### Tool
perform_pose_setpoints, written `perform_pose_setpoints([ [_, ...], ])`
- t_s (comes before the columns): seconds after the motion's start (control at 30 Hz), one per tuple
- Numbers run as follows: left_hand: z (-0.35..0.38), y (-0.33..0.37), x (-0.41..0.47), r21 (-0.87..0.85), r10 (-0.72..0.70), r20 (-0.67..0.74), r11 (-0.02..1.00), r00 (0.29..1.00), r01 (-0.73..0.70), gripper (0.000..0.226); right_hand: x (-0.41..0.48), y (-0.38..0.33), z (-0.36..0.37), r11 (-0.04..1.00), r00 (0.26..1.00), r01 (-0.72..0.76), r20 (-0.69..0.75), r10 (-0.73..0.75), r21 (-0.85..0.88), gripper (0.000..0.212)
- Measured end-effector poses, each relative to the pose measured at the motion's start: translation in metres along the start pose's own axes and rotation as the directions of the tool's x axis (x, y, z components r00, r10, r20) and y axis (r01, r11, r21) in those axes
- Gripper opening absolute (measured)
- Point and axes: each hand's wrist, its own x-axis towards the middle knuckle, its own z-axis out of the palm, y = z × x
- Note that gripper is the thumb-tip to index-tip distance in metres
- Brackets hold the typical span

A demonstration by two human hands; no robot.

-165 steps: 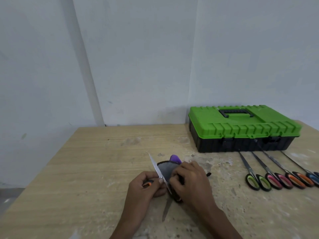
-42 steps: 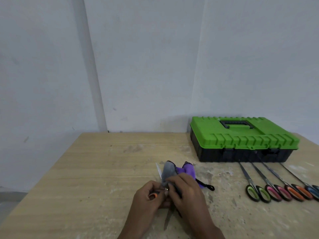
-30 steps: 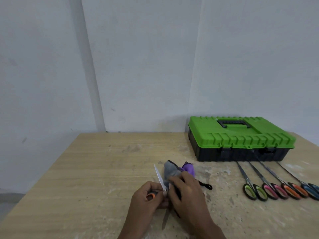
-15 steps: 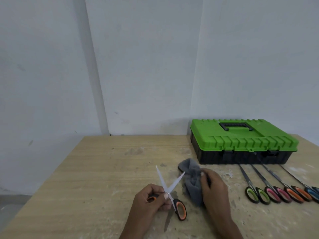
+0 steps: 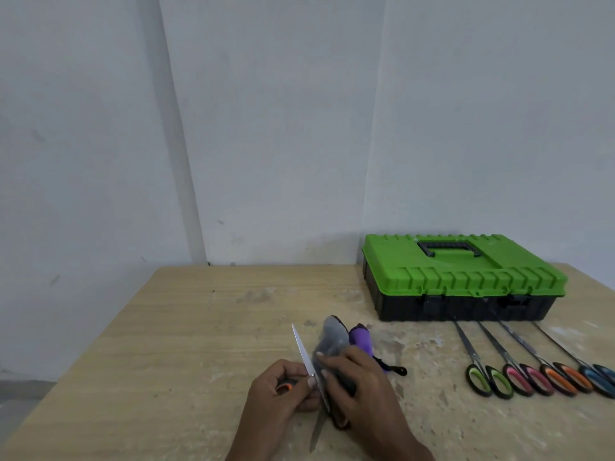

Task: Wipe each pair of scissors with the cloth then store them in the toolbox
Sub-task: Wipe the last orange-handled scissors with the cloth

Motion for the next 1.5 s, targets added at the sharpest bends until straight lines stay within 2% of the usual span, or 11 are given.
perform_pose_setpoints([
  [0.13, 0.001, 0.000, 0.001, -0.019, -0.009, 0.015, 1.000, 1.000, 0.009, 0.008, 0.005, 0.010, -0.005, 0.979, 0.981, -0.178, -0.059, 0.184, 0.101, 0.022],
  [0.3, 0.000, 0.004, -0.001, -0.067, 0.000, -0.024, 0.998, 1.000, -0.001, 0.005, 0.010, 0.021, -0.019, 0.905, 0.877, -0.363, -0.247, 0.412, 0.222, 0.022],
  [0.37, -0.001, 0.005, -0.001, -0.060, 0.015, -0.051, 0.998, 0.999, -0.018, 0.006, 0.005, 0.019, -0.027, 0.912, 0.882, -0.330, -0.265, 0.390, 0.242, 0.021],
  [0.5, 0.000, 0.003, 0.000, -0.068, 0.000, -0.065, 0.998, 0.998, -0.004, 0.009, -0.001, -0.003, -0.022, 0.983, 0.959, -0.111, -0.242, 0.145, 0.149, 0.018],
  [0.67, -0.001, 0.005, 0.000, -0.092, -0.014, -0.035, 0.996, 0.999, 0.011, 0.004, -0.005, -0.011, 0.005, 1.000, 1.000, 0.001, -0.016, -0.001, 0.009, 0.028],
  [0.77, -0.001, 0.004, 0.001, -0.080, -0.016, -0.013, 0.997, 1.000, 0.015, 0.004, -0.001, -0.003, 0.005, 0.993, 0.992, -0.110, -0.058, 0.113, 0.051, 0.028],
  [0.9, -0.001, 0.001, 0.000, -0.057, -0.012, 0.010, 0.998, 1.000, 0.013, 0.005, 0.003, 0.011, -0.002, 0.932, 0.926, -0.297, -0.177, 0.335, 0.206, 0.028],
  [1.03, -0.002, 0.001, 0.000, -0.048, 0.035, -0.073, 0.998, 0.997, -0.038, 0.004, 0.006, 0.010, -0.010, 0.876, 0.860, -0.358, -0.250, 0.444, 0.324, 0.024],
  [1.17, -0.003, 0.005, 0.000, -0.045, 0.040, -0.093, 0.998, 0.995, -0.045, 0.005, 0.004, 0.003, -0.015, 0.872, 0.872, -0.310, -0.252, 0.420, 0.379, 0.026],
  [1.33, 0.001, 0.019, -0.002, -0.297, -0.140, -0.008, 0.946, 0.990, 0.131, 0.011, 0.002, 0.004, -0.009, 0.885, 0.907, -0.280, -0.202, 0.371, 0.371, 0.029],
  [1.5, 0.005, 0.040, -0.007, -0.601, -0.346, 0.138, 0.715, 0.928, 0.356, 0.033, 0.003, 0.008, -0.008, 0.867, 0.900, -0.314, -0.169, 0.401, 0.386, 0.027],
])
